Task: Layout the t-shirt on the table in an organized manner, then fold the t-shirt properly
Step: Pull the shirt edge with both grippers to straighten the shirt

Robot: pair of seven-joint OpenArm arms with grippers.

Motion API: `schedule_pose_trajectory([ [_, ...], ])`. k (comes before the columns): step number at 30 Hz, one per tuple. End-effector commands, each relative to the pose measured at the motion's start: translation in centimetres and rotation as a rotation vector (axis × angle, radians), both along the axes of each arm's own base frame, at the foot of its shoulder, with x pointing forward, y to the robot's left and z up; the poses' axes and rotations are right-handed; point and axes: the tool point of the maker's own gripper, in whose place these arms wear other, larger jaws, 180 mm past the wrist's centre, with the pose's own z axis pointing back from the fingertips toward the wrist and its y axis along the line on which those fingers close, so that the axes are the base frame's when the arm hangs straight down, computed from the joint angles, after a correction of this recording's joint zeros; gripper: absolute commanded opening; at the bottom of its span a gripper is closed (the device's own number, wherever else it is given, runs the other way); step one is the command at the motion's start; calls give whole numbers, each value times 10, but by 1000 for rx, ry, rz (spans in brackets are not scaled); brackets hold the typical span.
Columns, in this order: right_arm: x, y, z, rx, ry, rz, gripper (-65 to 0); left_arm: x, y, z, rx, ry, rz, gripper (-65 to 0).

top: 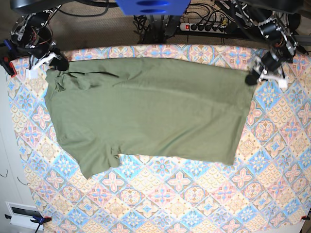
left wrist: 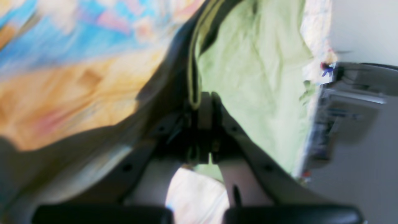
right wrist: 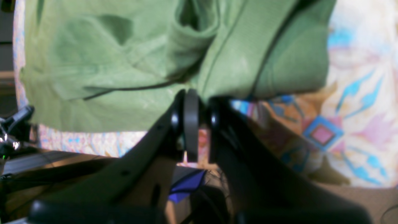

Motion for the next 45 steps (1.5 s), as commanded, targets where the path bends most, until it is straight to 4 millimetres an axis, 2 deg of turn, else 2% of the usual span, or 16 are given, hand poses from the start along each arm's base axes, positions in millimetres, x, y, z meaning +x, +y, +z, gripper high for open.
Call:
schedule_pose_trajectory([
  [1,3,-8,11,-28,-32,1,-611,-3,14,12,36,-23,13,-650],
  [3,-4,-8,9,-31,-16,3,-611,-14,24,22,77,-22,-4,-650],
  [9,-13,-6,4,-26,18,19,-611,-39,32,23,121,26,-27,-650],
  [13,-21,-6,1,-26,36,20,-611,-45,31,20,117,41,-26,-650],
  [21,-20,-7,2,-28,31,14,-607,-59,30,15,116,74,-29,-650],
  [25,-20,-7,2,-29,30,12,-538,-58,32,16,120,75,-34,-646],
  [27,-26,-12,2,-36,40,-3,-487,-58,31,16,120,76,-35,-583],
  [30,-36,-33,13,-81,32,-55,-432,-64,25,14,98,105,-68,-467],
  [35,-38,-45,36,-171,-2,-49,-386,-67,24,13,91,118,-82,-331],
  [37,-37,-45,39,-183,-11,-41,-382,-72,28,14,103,132,-88,-305],
  [40,-41,-45,38,-186,1,-38,-382,-70,32,27,147,109,-111,-282],
  [43,-42,-45,39,-189,-1,-38,-382,-60,31,52,208,45,-143,-283],
  [45,-37,-45,44,-203,-18,-32,-382,-53,42,71,270,-5,-121,-283],
])
